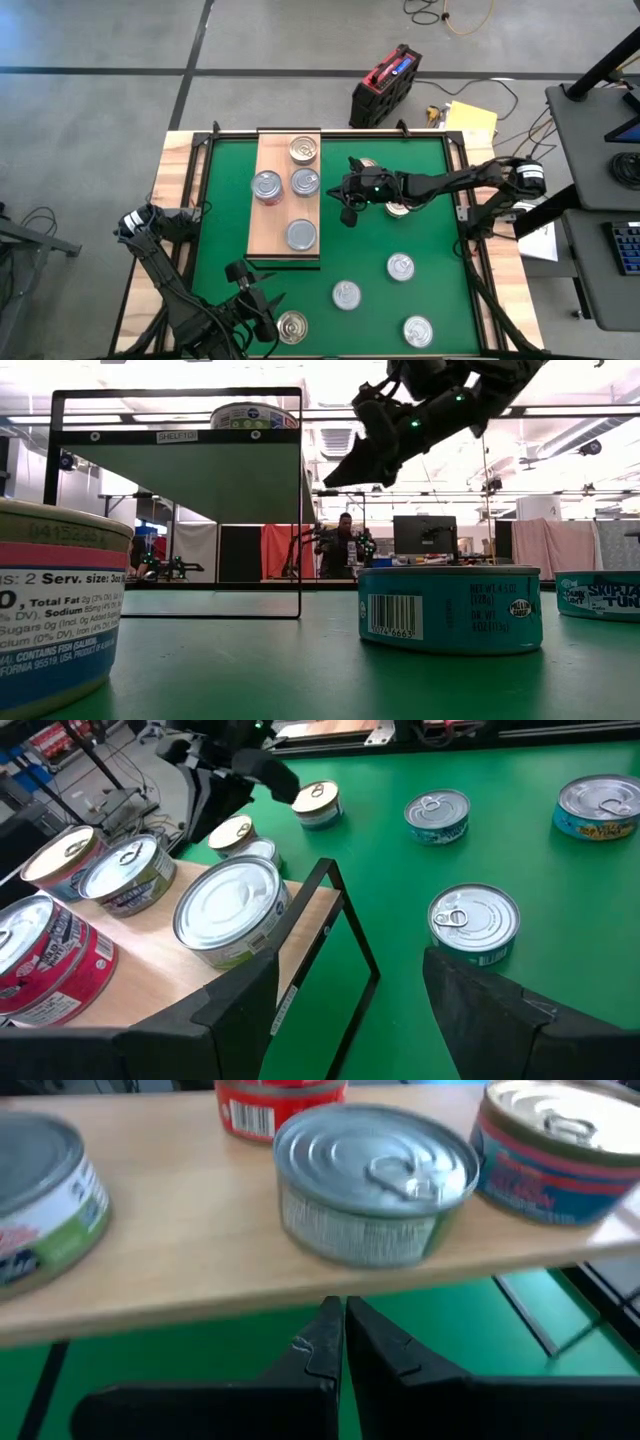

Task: Stack canned seafood by type on shelf
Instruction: Stack the blue and pink tuna can on top of the blue tuna can on the shelf

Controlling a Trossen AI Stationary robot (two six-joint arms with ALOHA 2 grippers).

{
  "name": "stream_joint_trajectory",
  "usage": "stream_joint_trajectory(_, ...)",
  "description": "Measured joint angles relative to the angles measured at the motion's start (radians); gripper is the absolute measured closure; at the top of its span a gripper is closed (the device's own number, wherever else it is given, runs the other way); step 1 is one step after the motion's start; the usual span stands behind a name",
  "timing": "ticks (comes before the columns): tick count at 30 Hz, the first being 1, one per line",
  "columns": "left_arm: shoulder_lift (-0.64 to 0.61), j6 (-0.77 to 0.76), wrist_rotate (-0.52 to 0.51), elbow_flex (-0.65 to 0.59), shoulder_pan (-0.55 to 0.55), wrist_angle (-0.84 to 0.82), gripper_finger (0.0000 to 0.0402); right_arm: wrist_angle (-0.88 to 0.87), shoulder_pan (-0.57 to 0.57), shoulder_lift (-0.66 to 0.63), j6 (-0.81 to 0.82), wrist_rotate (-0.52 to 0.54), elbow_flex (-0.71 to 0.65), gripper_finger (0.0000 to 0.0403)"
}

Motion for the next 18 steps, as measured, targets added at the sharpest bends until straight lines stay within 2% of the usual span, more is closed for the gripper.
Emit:
stream_joint_trajectory(9, 0.0, -0.008, -0.012, -0.061, 0.0, 0.135, 0.0169, 0.004, 0.065, -0.118, -0.006, 0.068, -0.091, 0.0394)
stream_joint_trajectory(18, 0.0, -0.004, -0.027, -0.146, 0.0, 0.343, 0.0169, 0.008, 0.148, -0.232, 0.001, 0.07, -0.172, 0.0394)
